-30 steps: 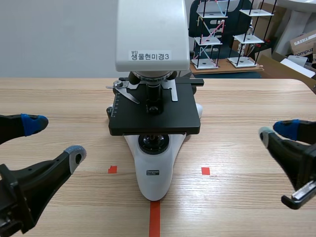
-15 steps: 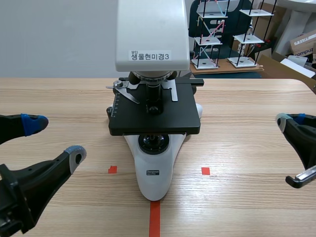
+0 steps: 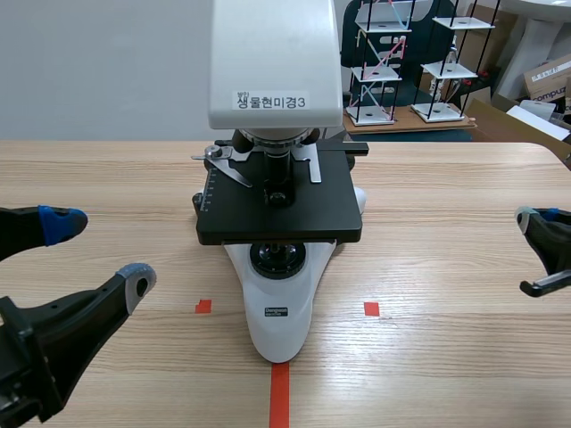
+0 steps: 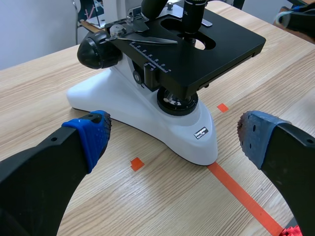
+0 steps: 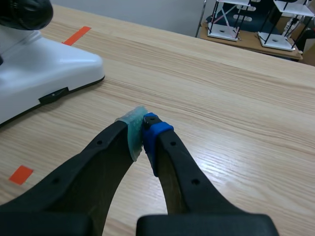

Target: Point at the fine focus knob

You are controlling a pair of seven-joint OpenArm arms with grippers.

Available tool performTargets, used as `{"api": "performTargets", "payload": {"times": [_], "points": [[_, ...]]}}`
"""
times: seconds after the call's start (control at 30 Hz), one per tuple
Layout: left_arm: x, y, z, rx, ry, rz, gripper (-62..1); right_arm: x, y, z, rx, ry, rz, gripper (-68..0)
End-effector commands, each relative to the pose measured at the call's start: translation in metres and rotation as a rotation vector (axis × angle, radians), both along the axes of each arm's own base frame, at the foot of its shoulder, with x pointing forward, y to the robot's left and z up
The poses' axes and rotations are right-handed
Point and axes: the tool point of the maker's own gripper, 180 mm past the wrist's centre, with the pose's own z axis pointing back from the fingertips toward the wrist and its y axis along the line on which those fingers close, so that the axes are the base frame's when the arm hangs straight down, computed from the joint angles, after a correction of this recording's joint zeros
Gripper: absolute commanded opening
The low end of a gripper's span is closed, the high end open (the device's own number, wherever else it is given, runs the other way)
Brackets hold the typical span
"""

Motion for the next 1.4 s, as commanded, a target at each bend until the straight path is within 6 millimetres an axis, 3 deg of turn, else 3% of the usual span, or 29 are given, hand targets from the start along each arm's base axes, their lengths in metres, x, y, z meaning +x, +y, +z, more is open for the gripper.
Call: {"api": "performTargets", "payload": {"times": [0.0, 0.53, 0.83, 1.37], "points": [[0.002, -0.002, 0.009, -0.019, -0.028, 0.000, -6.7, 0.016, 0.007, 0.017, 0.018, -0.068, 0.027, -67.8], [0.002, -0.002, 0.009, -0.020, -0.028, 0.001, -6.7, 0.090, 0.044, 0.039, -0.075, -0.184, 0.172, -67.8], [0.003, -0.002, 0.011, -0.021, -0.033, -0.001, -6.7, 0.094, 0.069, 0.029, -0.084, -0.160, 0.279, -67.8], [0.011, -0.003, 0.019, -0.020, -0.073, -0.007, -6.7, 0.093, 0.077, 0.027, -0.103, -0.157, 0.315, -67.7]]}}
